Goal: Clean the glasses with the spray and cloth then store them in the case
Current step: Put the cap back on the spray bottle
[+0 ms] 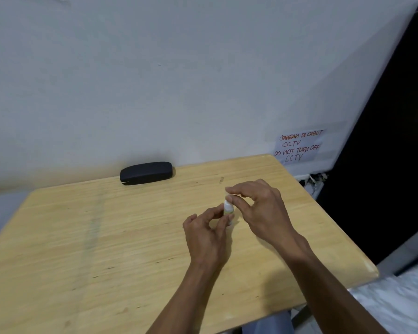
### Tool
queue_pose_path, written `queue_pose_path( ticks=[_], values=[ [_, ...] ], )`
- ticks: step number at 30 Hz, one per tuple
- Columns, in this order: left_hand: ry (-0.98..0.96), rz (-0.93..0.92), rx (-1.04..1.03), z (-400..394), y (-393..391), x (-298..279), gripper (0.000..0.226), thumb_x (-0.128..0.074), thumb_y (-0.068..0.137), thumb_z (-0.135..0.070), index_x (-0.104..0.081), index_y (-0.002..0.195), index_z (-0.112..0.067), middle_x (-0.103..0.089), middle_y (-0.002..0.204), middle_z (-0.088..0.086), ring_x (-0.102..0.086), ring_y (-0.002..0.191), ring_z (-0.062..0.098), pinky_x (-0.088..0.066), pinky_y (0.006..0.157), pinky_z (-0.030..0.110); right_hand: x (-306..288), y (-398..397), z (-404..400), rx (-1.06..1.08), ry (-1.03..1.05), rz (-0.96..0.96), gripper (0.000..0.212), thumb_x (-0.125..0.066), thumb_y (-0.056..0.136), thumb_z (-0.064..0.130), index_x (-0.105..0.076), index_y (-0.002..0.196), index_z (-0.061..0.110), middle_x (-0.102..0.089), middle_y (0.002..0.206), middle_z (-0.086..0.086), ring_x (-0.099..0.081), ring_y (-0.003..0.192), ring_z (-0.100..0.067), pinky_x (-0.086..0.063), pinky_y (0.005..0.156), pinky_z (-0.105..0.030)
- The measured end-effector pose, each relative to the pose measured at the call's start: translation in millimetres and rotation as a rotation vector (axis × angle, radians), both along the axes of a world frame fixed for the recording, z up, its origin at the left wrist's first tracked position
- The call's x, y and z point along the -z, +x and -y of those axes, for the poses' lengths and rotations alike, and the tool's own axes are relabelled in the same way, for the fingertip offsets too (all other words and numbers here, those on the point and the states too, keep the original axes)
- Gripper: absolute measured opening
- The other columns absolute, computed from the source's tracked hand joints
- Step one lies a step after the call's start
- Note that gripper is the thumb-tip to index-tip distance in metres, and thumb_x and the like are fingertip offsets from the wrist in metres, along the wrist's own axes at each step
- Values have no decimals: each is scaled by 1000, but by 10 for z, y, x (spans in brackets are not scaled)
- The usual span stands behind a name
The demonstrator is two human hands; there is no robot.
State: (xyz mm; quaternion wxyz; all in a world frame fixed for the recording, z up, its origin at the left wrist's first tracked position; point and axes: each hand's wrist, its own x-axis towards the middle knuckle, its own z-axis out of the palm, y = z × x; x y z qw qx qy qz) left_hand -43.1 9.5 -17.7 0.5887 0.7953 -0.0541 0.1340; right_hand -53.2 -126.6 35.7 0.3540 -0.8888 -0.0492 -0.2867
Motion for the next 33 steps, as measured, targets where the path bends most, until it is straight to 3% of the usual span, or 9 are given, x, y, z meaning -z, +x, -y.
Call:
queue_pose_path(
  ticks=[4, 12, 15, 18, 20, 23, 25, 28, 33],
  values=[
    [-5, 8, 14, 16, -21, -36, 17, -71, 83, -29, -74, 94, -41, -62, 81, -48, -65, 89, -4, -46, 96, 51, 85, -29, -5, 1, -1, 3, 15, -77, 88, 22, -78, 102, 24, -77, 97, 11, -64, 91, -17, -56, 74, -44],
    [23, 14, 13, 7, -40, -77, 17, -70, 83, -26, -74, 95, -38, -57, 76, -54, -65, 92, 2, -44, 98, 51, 163, -23, -35, 10, -44, 67, 14, -75, 90, 18, -77, 104, 20, -77, 99, 8, -65, 90, -16, -57, 71, -41],
    [24, 0, -6, 14, -54, -77, 16, -70, 83, -27, -76, 96, -34, -63, 70, -43, -63, 88, -2, -45, 97, 51, 177, -48, -33, 11, -24, 47, 17, -73, 91, 22, -76, 108, 23, -76, 101, 9, -64, 91, -12, -57, 69, -39],
    [-32, -50, 22, 0, -68, -61, 13, -68, 84, -36, -74, 95, -40, -71, 73, -30, -67, 84, -3, -48, 96, 49, 241, -142, -61, 10, 39, -73, 30, -66, 95, 34, -66, 124, 39, -72, 105, 12, -62, 94, -3, -57, 72, -33],
    [-88, -60, 55, -6, -112, -137, 13, -68, 86, -37, -75, 96, -39, -74, 78, -24, -70, 81, -2, -56, 88, 43, 286, -184, -90, 21, 59, -125, 33, -62, 96, 41, -56, 129, 46, -69, 109, 10, -63, 99, -3, -59, 75, -35],
    [-110, -100, 102, -51, -168, -271, 20, -70, 88, -24, -72, 104, -37, -72, 84, -24, -66, 80, -12, -53, 68, 10, 300, -162, -158, 37, 59, -127, 34, -61, 96, 44, -52, 129, 47, -69, 112, 8, -64, 102, -6, -60, 77, -39],
    [9, -130, 47, -154, -151, -257, 31, -70, 87, -27, -69, 118, -32, -68, 106, -23, -60, 93, -11, -46, 74, 6, 306, -139, -217, 56, 72, -92, 35, -64, 95, 39, -51, 127, 47, -69, 109, 9, -64, 99, -5, -59, 76, -41],
    [272, -70, -157, -460, -5, -188, 44, -65, 88, -38, -57, 131, -35, -63, 132, -9, -56, 119, 9, -51, 99, 34, 321, -100, -276, 86, 81, -12, 37, -71, 92, 28, -55, 122, 44, -70, 101, 9, -65, 92, -6, -58, 70, -42],
    [735, -135, -251, -1021, 406, -173, 63, -38, 95, -54, -32, 150, -25, -28, 161, -3, -20, 150, 16, -22, 121, 42, 229, 162, -411, 123, 134, 37, 33, -74, 90, 24, -64, 120, 33, -72, 95, 4, -66, 87, -13, -56, 66, -40]
  ],
)
